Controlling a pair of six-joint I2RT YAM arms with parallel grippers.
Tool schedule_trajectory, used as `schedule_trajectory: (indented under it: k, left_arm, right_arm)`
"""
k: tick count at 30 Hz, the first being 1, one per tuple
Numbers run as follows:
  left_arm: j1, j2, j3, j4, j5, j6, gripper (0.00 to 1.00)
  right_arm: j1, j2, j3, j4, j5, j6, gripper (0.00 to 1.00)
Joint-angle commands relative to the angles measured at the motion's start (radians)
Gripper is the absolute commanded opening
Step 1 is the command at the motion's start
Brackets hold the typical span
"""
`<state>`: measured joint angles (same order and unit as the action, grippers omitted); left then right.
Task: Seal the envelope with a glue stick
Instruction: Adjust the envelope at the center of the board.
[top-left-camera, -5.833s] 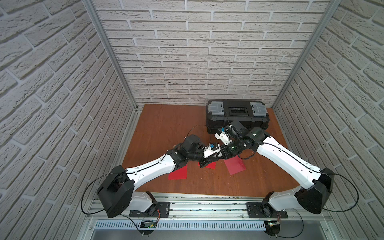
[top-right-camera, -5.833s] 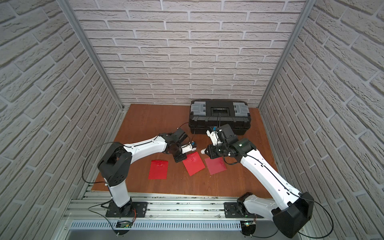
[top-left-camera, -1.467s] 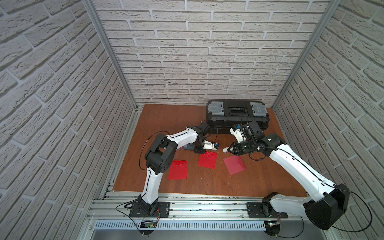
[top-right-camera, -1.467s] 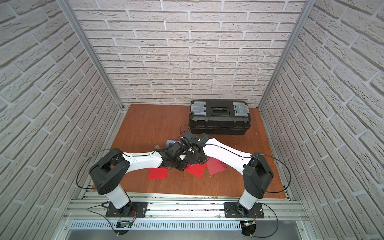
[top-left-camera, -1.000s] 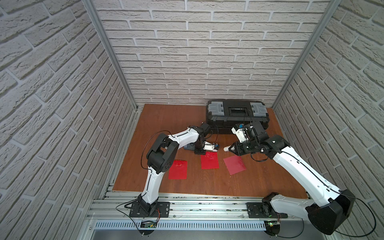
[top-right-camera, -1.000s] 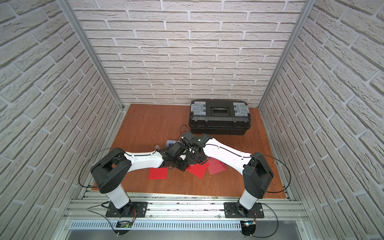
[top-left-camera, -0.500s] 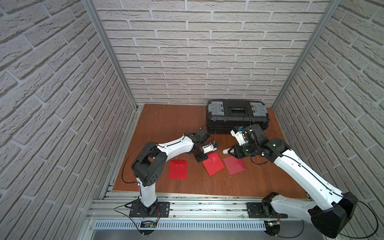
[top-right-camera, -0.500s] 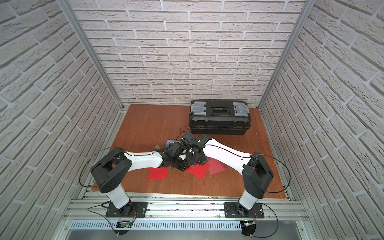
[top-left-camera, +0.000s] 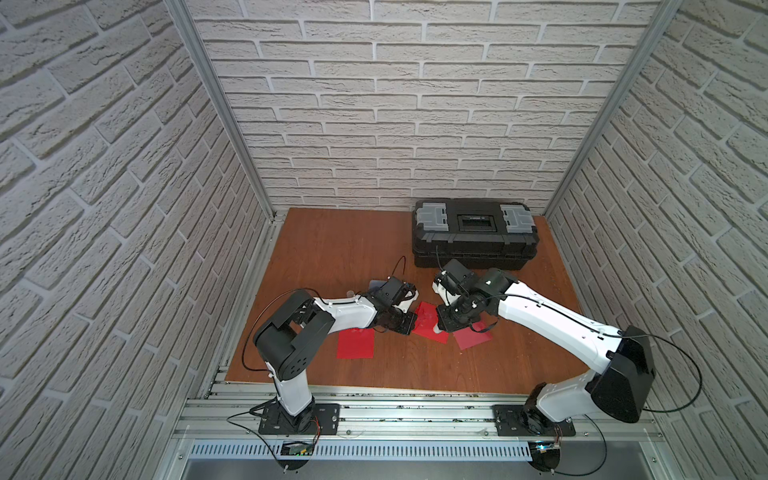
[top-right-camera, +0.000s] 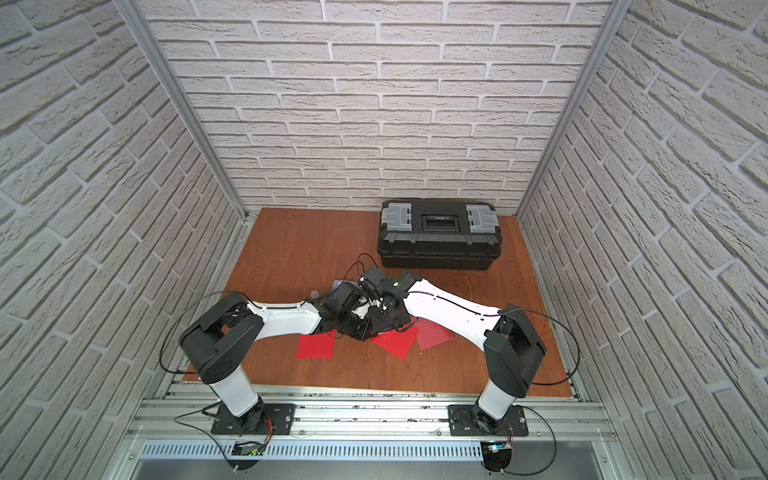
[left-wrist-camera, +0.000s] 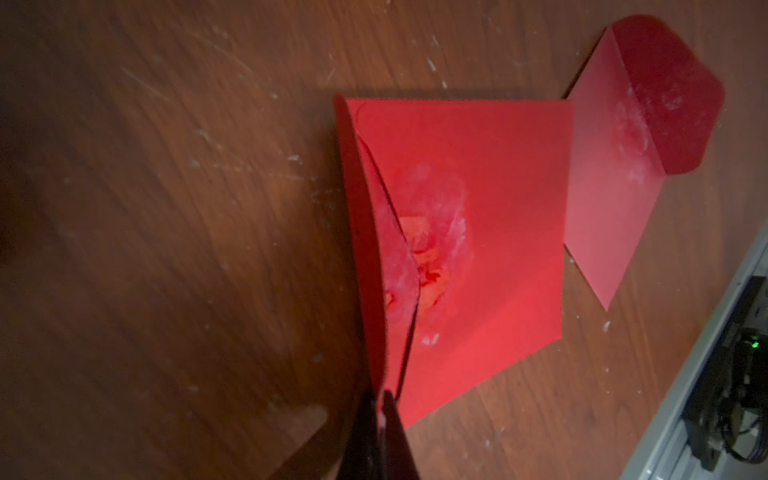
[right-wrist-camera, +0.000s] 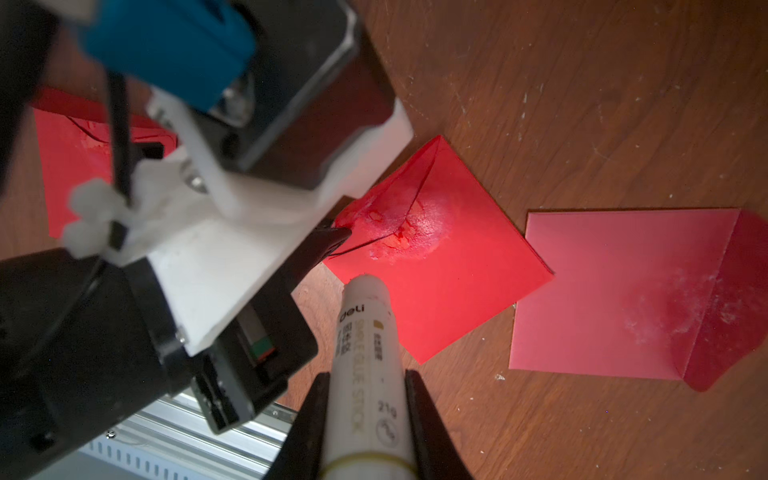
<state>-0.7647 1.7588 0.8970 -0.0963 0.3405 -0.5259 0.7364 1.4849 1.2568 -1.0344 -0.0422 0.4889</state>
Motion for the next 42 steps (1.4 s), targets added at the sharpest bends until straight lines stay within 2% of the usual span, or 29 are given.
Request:
schedule_trajectory:
  k: [1,7,12,14,17,21,30,42]
  left_arm:
    - [0.021,0.018,-0.006,0.009,0.066,-0.049,0.00]
    - [0.044,-0.007,0.005,-0.098,0.148,0.006,0.00]
    - [0.044,-0.030,0.025,-0.246,0.145,0.089,0.03]
    - [0.041,-0.036,0.027,-0.284,0.087,0.115,0.06]
    - [0.024,-0.072,0.007,-0.266,-0.045,0.094,0.20]
    - [-0.036,-0.111,-0.030,-0.168,-0.139,0.062,0.25]
    - [-0.095,-0.061,-0.023,-0.159,-0.228,0.037,0.26]
    - [-0.095,-0.033,-0.041,-0.123,-0.224,0.027,0.15]
  right_arm:
    - [0.034,0.036,0.044,-0.026,0.091,0.059,0.02]
    - [0.054,0.133,0.090,-0.007,0.087,0.120,0.02]
    - [0.057,0.162,0.106,0.017,0.071,0.131,0.02]
    - [0.057,0.168,0.112,0.023,0.065,0.136,0.02]
    - [0.057,0.170,0.115,0.031,0.059,0.138,0.02]
    - [0.057,0.175,0.120,0.034,0.053,0.133,0.02]
    - [0.061,0.175,0.123,0.039,0.042,0.128,0.02]
    - [0.063,0.156,0.093,0.059,0.050,0.132,0.02]
